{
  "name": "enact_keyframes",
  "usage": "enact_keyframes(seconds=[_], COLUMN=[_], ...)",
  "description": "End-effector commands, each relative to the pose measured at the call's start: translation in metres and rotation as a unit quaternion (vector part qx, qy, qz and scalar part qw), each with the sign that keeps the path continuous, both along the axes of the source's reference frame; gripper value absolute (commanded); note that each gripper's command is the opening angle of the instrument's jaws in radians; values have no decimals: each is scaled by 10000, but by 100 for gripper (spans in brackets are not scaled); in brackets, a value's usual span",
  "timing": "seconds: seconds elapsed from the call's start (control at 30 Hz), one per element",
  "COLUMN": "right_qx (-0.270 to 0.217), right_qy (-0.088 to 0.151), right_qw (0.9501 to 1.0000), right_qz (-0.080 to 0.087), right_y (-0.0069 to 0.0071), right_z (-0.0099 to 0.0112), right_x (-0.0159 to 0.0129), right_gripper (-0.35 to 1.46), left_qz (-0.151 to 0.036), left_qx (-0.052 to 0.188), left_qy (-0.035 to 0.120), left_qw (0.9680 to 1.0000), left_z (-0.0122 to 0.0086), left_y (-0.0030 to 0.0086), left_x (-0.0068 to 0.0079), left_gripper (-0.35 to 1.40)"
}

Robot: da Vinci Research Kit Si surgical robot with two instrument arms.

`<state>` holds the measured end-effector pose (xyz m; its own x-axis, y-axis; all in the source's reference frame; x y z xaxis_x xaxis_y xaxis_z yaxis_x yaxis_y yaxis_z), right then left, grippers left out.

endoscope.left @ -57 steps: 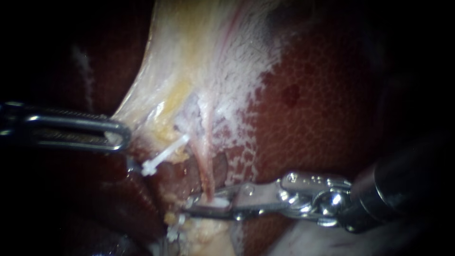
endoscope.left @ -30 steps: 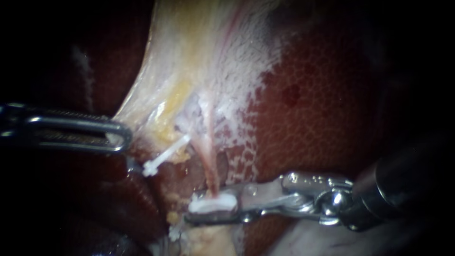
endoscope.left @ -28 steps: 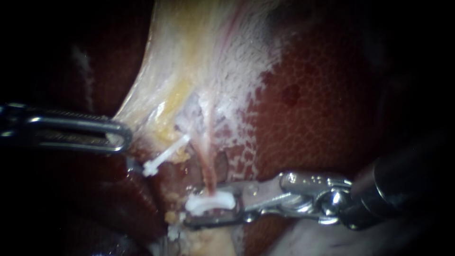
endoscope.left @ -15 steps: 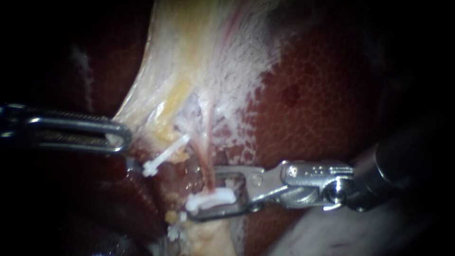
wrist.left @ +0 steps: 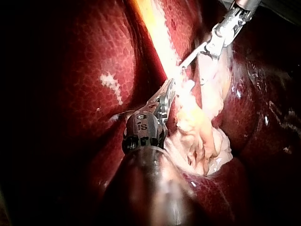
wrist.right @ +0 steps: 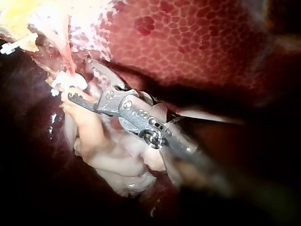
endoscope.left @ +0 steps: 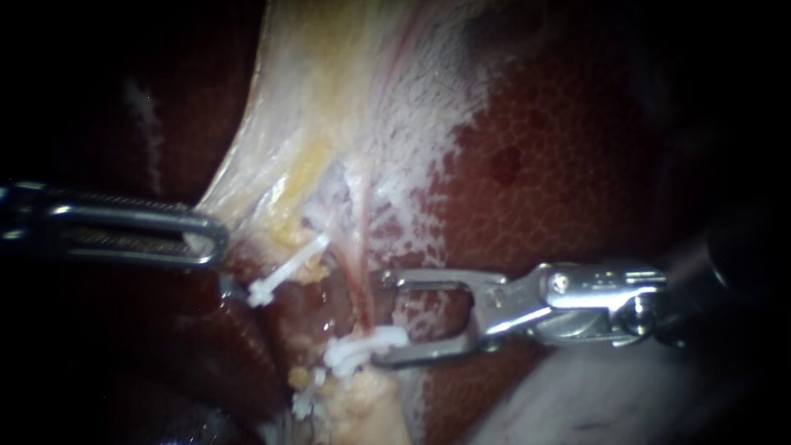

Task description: Going back second clip right tube

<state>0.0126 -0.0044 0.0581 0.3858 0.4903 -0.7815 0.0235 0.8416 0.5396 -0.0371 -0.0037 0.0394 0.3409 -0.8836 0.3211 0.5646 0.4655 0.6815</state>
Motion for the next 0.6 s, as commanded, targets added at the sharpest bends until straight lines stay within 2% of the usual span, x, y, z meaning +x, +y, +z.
enact_keyframes(seconds=[0.03, 0.2, 0.33, 0.6], right_qx=[-30, -233, -347, -393], right_qy=[12, 37, 40, 48], right_qw=[10000, 9997, 9994, 9992], right_qz=[-13, -7, 8, 3], right_y=[3, 20, 28, 28], right_z=[-3, -22, -34, -44], right_x=[-4, -24, -34, -40], right_gripper=[60, 60, 60, 60], left_qz=[2, 6, 7, 10], left_qx=[2, 2, 2, 1], left_qy=[-1, -3, -4, -5], left_qw=[10000, 10000, 10000, 10000], left_z=[1, 4, 6, 14], left_y=[0, 2, 3, 6], left_x=[0, 1, 2, 4], left_gripper=[-35, -35, -35, -35])
